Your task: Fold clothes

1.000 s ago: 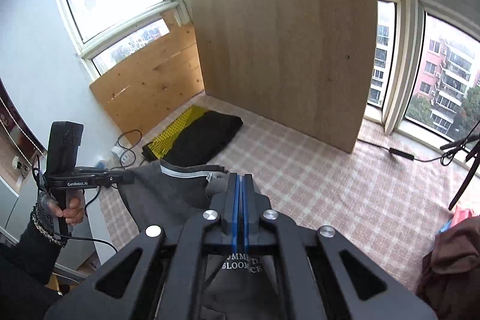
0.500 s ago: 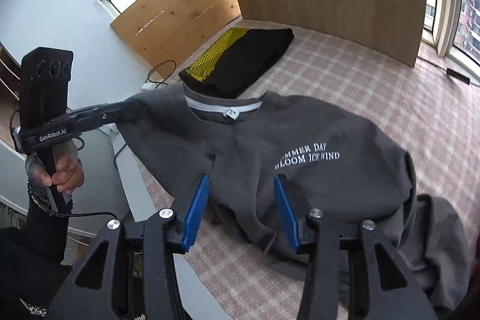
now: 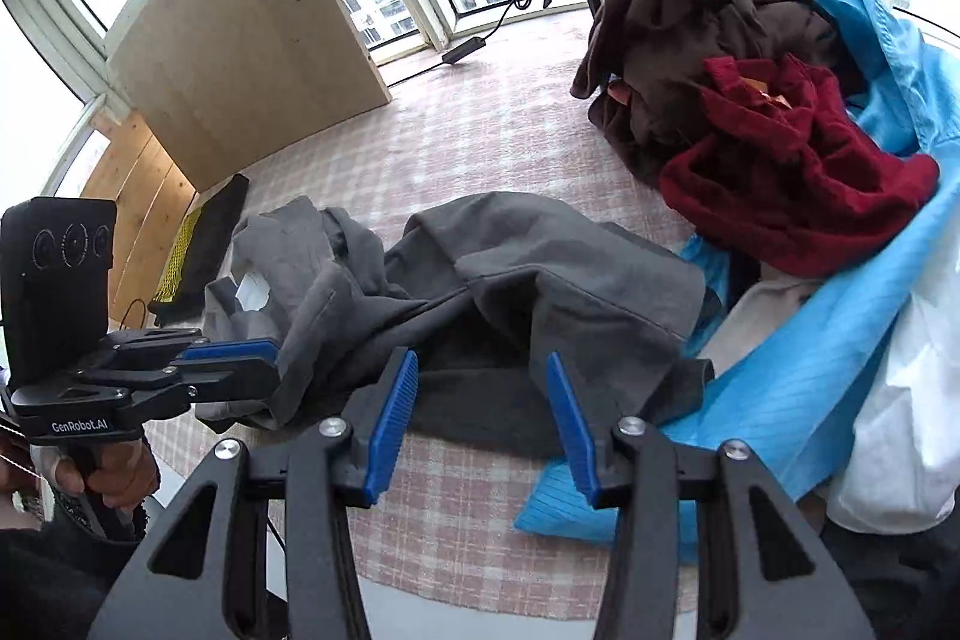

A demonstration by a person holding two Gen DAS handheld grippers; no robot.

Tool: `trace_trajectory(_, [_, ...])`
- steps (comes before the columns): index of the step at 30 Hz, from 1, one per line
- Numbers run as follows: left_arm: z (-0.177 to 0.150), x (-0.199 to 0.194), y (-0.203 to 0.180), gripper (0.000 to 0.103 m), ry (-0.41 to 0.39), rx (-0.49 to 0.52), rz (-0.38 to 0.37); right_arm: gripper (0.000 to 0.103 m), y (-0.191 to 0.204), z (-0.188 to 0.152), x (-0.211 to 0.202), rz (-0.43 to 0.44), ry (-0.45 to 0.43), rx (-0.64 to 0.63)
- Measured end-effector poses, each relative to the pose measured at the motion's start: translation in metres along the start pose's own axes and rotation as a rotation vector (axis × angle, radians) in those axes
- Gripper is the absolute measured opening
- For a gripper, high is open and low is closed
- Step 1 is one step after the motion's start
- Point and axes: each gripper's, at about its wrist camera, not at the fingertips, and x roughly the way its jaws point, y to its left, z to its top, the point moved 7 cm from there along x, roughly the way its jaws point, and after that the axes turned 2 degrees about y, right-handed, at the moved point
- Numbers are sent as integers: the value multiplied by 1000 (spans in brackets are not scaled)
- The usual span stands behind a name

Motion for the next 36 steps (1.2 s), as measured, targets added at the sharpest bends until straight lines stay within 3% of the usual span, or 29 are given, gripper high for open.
trace_trajectory(3, [-9,-52,41,20,-40,-12,96,45,14,-9,19,21,28,23])
trace_trajectory(6, [-13,-106,93,21,-94,-40,240,45,43,-14,48,105,68,34])
trace_trajectory(8, [-13,-134,126,21,-122,-50,344,49,63,-15,68,86,95,-5])
trace_trajectory(9, [-10,-139,140,21,-119,-50,368,55,69,-15,78,53,103,-30])
trace_trajectory(11, [-2,-140,163,22,-96,-33,381,55,70,-17,97,-13,127,-41])
trace_trajectory(13, [6,-141,185,24,-74,-15,394,55,66,-22,116,-4,177,0])
trace_trajectory(16, [28,-127,210,25,-33,32,395,55,60,-28,135,47,222,85])
trace_trajectory(17, [36,-119,216,28,-17,51,386,51,60,-29,138,70,216,106])
trace_trajectory(18, [44,-111,222,31,-4,67,375,24,63,-30,139,112,202,123])
trace_trajectory(19, [51,-102,229,33,12,74,359,9,66,-31,139,156,192,141])
trace_trajectory(20, [57,-95,236,33,32,69,340,4,69,-32,135,188,180,158])
trace_trajectory(25, [73,-68,246,33,111,103,309,4,57,-36,70,160,38,104])
trace_trajectory(31, [75,-43,207,35,176,232,230,4,-4,-58,-3,-130,-12,98])
trace_trajectory(36, [87,-10,169,41,221,329,171,4,-18,-68,-3,-126,9,146])
